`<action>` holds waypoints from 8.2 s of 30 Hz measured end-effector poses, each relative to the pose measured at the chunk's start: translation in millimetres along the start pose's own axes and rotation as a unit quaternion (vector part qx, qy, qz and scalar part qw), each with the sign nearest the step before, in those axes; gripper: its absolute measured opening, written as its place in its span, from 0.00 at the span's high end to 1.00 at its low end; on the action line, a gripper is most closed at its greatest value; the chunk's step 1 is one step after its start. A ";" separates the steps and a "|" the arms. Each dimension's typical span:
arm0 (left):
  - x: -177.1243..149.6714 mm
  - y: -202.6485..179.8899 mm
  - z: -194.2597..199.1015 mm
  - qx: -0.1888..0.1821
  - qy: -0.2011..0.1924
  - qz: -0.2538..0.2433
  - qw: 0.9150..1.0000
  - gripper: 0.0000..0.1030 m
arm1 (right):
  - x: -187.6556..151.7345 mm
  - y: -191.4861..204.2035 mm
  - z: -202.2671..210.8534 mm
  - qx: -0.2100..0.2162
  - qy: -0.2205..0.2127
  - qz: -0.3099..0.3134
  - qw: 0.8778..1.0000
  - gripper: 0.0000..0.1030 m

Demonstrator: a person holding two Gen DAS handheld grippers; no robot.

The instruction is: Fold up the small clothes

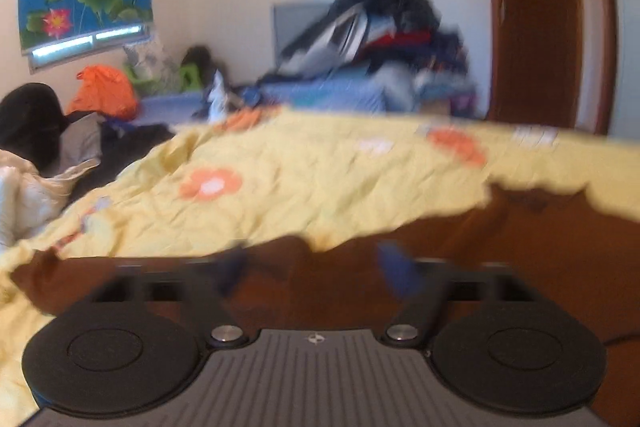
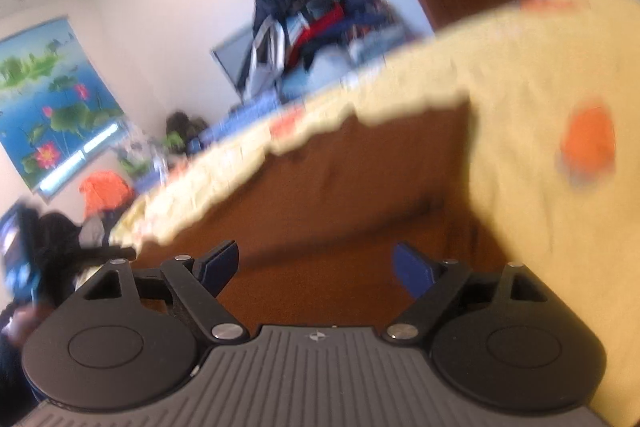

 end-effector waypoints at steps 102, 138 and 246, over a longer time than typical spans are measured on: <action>-7.4 0.2 -4.3 -0.183 0.017 0.139 0.973 0.09 | 72.7 -82.7 -85.1 -0.166 0.149 0.053 0.973 0.83; 7.9 -111.7 -52.4 -0.142 0.003 -0.172 0.975 0.14 | 29.7 -14.6 -130.2 -0.141 0.132 0.189 0.963 0.41; -108.6 -58.0 58.2 -0.177 0.140 -0.085 0.970 0.17 | -70.9 -1.7 21.9 -0.104 0.135 0.117 0.978 0.48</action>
Point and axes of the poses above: each gripper's, at about its wrist camera, not at the fingertips, and z roughly against the way its jaws point, y to its left, x to its top, the point moved 8 cm from there along -z, roughly the way its jaws point, and after that the axes turned 11 degrees about -z, right-handed, at the moved point
